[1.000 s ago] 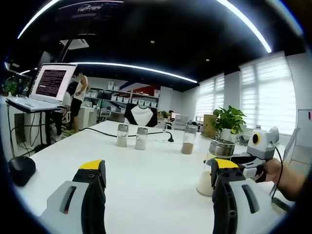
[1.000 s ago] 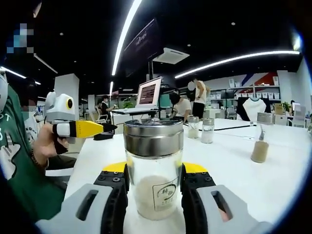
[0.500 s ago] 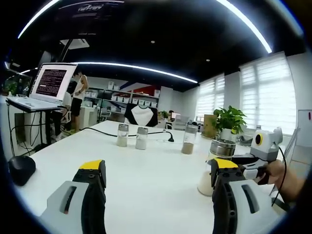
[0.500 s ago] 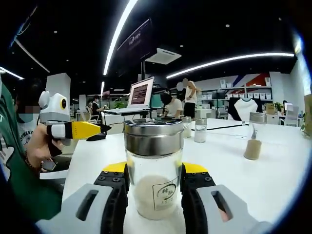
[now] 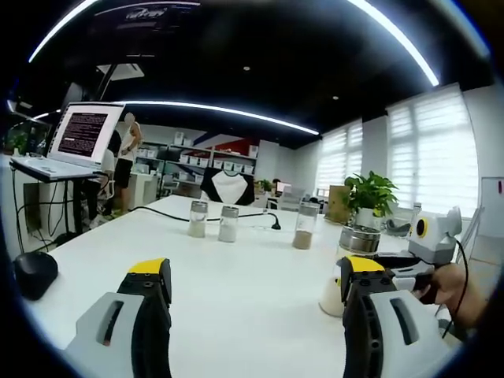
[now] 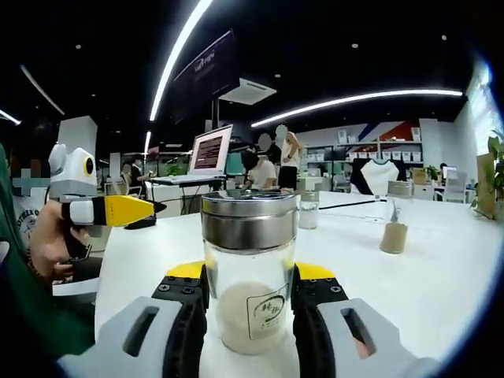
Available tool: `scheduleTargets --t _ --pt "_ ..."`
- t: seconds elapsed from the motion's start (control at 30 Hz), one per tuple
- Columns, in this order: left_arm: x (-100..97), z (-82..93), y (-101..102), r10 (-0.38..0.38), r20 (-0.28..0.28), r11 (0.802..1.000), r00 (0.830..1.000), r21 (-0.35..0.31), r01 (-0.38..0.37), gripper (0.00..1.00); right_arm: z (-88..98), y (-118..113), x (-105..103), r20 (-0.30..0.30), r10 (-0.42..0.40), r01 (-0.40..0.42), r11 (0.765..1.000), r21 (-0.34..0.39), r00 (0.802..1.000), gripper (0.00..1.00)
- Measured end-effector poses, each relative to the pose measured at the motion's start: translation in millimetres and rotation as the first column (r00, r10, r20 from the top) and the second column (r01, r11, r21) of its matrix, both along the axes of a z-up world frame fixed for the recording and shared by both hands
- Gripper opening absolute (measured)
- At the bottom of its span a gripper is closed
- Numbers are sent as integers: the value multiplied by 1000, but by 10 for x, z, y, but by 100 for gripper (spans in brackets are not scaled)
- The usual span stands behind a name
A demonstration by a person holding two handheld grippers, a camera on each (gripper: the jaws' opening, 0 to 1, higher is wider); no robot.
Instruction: Rotate the seasoning bottle until the label or dispensing opening points toward the visible target arrow and the bottle remains upright within the marked orientation range
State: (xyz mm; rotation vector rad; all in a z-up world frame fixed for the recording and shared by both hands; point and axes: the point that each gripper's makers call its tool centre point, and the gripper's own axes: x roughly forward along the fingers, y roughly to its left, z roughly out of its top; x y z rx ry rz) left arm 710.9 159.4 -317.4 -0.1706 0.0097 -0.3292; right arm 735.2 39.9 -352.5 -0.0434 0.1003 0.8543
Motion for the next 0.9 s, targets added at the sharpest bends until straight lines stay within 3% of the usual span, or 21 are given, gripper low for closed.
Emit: scheduleTargets --t 0.9 --pt "8 -5 22 4 -4 1000 1000 -4 -4 93 -12 -44 43 26 -162 162 987 2 986 39"
